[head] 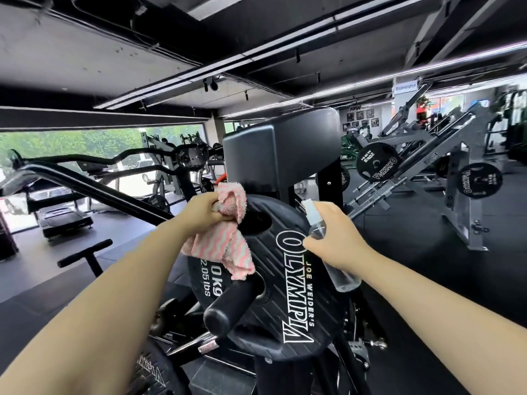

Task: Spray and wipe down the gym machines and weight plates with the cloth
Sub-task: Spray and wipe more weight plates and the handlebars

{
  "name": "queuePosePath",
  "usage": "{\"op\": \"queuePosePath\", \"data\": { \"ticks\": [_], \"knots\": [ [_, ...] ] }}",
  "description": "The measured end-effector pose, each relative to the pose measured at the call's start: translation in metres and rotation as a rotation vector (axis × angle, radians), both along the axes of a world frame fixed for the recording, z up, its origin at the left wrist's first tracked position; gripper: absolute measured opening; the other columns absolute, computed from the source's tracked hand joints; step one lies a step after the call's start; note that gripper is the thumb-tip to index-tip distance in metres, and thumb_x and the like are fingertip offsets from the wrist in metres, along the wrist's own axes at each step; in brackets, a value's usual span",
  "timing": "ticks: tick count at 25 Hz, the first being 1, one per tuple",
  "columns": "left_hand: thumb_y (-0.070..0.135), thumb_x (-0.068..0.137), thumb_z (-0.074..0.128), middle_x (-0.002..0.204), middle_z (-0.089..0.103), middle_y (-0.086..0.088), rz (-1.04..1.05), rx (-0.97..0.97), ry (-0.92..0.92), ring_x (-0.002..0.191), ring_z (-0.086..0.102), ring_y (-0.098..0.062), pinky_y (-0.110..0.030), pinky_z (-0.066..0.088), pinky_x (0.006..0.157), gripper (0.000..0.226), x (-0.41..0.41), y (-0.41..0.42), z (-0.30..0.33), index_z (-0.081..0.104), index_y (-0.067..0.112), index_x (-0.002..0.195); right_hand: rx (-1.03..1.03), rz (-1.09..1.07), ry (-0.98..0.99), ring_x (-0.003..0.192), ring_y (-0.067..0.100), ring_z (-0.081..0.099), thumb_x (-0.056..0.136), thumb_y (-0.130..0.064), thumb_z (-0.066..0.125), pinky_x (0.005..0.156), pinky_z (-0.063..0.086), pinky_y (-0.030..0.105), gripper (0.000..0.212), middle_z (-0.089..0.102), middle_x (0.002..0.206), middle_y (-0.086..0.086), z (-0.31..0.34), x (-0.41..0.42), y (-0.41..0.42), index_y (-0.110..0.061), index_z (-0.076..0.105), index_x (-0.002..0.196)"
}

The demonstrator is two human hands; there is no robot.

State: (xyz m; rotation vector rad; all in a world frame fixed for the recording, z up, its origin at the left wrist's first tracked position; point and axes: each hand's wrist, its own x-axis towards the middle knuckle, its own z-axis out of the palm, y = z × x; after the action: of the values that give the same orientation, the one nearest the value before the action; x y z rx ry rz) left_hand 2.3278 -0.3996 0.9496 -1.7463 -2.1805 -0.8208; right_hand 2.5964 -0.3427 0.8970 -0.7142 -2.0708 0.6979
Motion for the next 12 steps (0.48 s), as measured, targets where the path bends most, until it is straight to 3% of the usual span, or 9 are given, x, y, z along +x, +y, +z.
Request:
{"op": "queuePosePath", "data": {
  "ticks": [5,8,12],
  "knots": [
    [0.038,0.072,0.077,0.112,0.061,-0.008,0.022,-0.040,0.063,0.104,0.058,-0.028,-0.037,0.044,0.090,0.053,0.002,0.011,-0.014,0.059,0.009,0.113,-0.076,0.093,-0.093,0.094,0.014,0.054,0.076,-0.017,0.062,0.087,0.044,0.029,0.069,0.057,0.114,-0.005,0.019,-0.029,-0.005,-0.033,0.038,0.138],
    [0.022,0.080,0.071,0.112,0.056,-0.013,0.134,0.056,0.078,0.102,0.055,-0.031,-0.042,0.043,0.088,0.041,0.004,0.014,-0.024,0.053,0.005,0.113,-0.084,0.035,-0.098,0.100,0.016,0.056,0.074,-0.024,0.062,0.094,0.045,0.036,0.073,0.056,0.118,-0.009,0.011,-0.032,-0.007,-0.044,0.033,0.139],
    [0.003,0.087,0.058,0.116,0.058,-0.014,0.065,0.139,0.071,0.108,0.053,-0.031,-0.026,0.034,0.081,0.031,0.012,-0.002,-0.028,0.054,0.003,0.117,-0.094,0.033,-0.097,0.097,0.013,0.055,0.073,-0.026,0.061,0.093,0.046,0.037,0.072,0.055,0.118,-0.012,0.009,-0.030,-0.005,-0.049,0.033,0.136]
  ]
}}
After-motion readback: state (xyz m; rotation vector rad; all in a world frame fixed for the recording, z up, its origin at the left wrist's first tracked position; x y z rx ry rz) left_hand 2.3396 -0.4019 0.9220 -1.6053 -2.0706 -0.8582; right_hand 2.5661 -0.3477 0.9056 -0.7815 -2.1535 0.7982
